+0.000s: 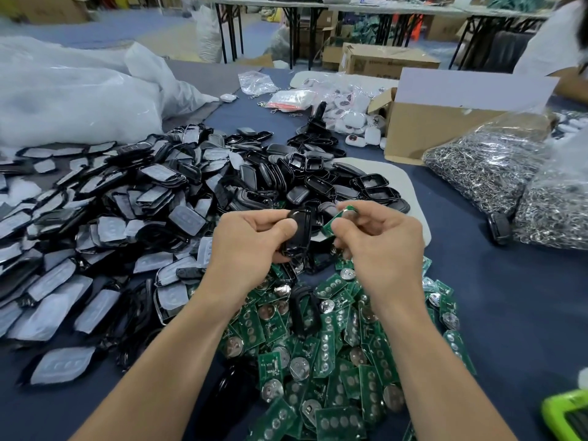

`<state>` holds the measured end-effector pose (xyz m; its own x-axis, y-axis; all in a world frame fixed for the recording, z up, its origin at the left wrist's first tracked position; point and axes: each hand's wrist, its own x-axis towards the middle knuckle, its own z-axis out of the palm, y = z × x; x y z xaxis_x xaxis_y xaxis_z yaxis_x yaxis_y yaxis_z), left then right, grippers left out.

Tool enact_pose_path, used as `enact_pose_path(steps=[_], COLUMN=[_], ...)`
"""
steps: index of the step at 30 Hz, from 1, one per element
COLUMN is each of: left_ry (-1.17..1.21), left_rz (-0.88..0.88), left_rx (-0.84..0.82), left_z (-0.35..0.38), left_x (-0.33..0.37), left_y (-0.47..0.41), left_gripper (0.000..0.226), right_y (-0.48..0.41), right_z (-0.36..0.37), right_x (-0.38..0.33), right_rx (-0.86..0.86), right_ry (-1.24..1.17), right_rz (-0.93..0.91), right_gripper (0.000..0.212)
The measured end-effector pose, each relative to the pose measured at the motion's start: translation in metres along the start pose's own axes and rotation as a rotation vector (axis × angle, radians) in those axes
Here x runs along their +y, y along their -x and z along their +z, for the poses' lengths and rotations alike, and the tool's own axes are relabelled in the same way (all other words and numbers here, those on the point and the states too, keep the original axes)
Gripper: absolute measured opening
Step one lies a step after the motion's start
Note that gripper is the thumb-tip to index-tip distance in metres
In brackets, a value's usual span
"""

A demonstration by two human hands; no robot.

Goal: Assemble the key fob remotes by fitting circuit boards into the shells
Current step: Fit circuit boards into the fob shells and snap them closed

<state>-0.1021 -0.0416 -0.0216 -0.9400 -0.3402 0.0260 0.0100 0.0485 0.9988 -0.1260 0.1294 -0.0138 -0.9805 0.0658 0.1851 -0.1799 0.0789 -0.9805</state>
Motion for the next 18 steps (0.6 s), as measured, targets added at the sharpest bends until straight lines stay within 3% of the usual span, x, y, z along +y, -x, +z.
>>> enact_pose_path(steps=[5, 14, 18], left_ry=[-0.011, -0.020, 0.021], left_rz=[-0.040, -0.115, -0.121], left_rx=[-0.027, -0.226, -0.237], left_z=[-0.0003, -0.0033, -0.0038], left_x=[-0.0017, -0.0019, -0.0015], left_y=[-0.0006, -0.0016, -0.0020], left_gripper=[0.019, 0.026, 0.027], right_y=[0.0034, 0.0042, 0.0045], right_z=[0.0045, 0.0069, 0.0059], right_x=[-0.0010, 0.0035, -0.0005], right_rx=[-0.151, -0.127, -0.145], right_ry=[0.027, 0.054, 0.031], right_rz=[-0.038, 0.011, 0.053], right_gripper=[0.025, 0.008, 0.013])
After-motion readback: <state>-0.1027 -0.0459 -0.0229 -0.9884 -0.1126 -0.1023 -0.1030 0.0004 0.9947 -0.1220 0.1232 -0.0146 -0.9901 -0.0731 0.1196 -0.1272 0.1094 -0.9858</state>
